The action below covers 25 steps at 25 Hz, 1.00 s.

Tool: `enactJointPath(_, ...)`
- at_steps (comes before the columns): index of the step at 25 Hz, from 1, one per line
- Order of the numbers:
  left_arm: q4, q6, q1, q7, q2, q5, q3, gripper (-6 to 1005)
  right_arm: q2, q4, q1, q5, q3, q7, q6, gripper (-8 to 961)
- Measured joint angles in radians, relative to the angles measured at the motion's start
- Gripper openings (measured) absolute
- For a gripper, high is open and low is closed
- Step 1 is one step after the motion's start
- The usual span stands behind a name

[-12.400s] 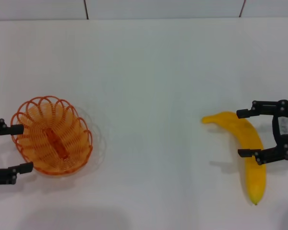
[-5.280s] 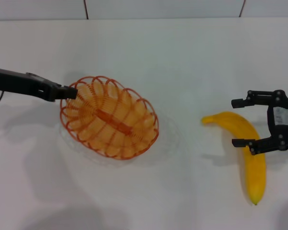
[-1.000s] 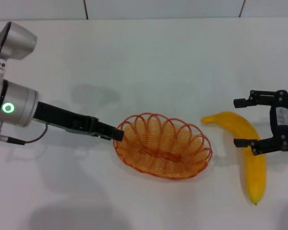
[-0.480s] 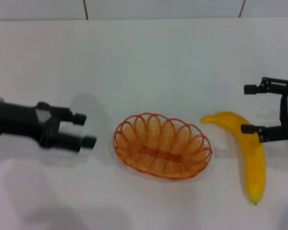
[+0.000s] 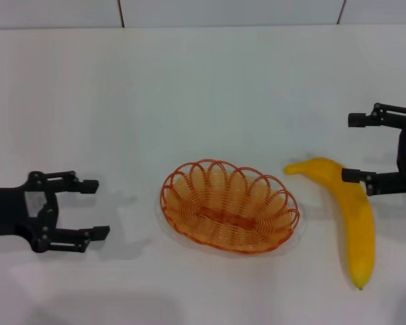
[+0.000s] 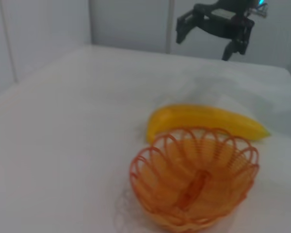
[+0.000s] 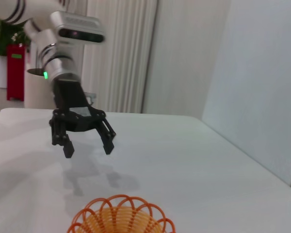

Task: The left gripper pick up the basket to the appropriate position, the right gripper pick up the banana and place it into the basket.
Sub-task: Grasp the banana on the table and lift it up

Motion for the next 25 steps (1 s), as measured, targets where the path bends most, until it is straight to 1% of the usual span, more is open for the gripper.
enactJointPath(3, -0.022, 0.000, 0.014, 0.053, 0.000, -0.005, -0.049, 841, -0.001, 0.000, -0.011, 0.000, 0.010, 0.002, 0.000, 777)
enactJointPath(7, -0.039, 0.000, 0.020, 0.081, 0.000, -0.006, -0.085, 841, -0.001, -0.002, -0.023, 0.001, 0.017, 0.007, -0.001, 776)
enactJointPath(11, -0.051, 0.000, 0.020, 0.103, 0.000, -0.007, -0.139, 841, 0.002, -0.038, -0.034, 0.001, 0.021, 0.015, -0.016, 775)
enactJointPath(13, -0.053, 0.000, 0.020, 0.106, 0.000, -0.007, -0.157, 841, 0.005, -0.098, -0.035, 0.001, 0.021, 0.045, -0.051, 774)
enactJointPath(15, -0.053, 0.000, 0.020, 0.108, 0.000, -0.007, -0.161, 841, 0.015, -0.205, -0.034, 0.001, 0.021, 0.111, -0.094, 774)
enactJointPath(17, -0.057, -0.004, 0.020, 0.111, -0.001, -0.014, -0.165, 841, 0.031, -0.328, -0.030, -0.006, 0.015, 0.222, -0.105, 773)
enactJointPath(20, -0.088, -0.020, 0.004, 0.127, -0.002, -0.023, -0.165, 841, 0.045, -0.478, -0.019, -0.045, -0.025, 0.416, -0.085, 772)
enactJointPath(22, -0.108, -0.024, -0.008, 0.141, -0.002, -0.026, -0.165, 841, 0.048, -0.533, -0.014, -0.093, -0.079, 0.534, -0.064, 772)
enactJointPath(25, -0.116, -0.025, -0.018, 0.151, -0.002, -0.031, -0.166, 841, 0.051, -0.548, 0.009, -0.173, -0.153, 0.662, -0.010, 771)
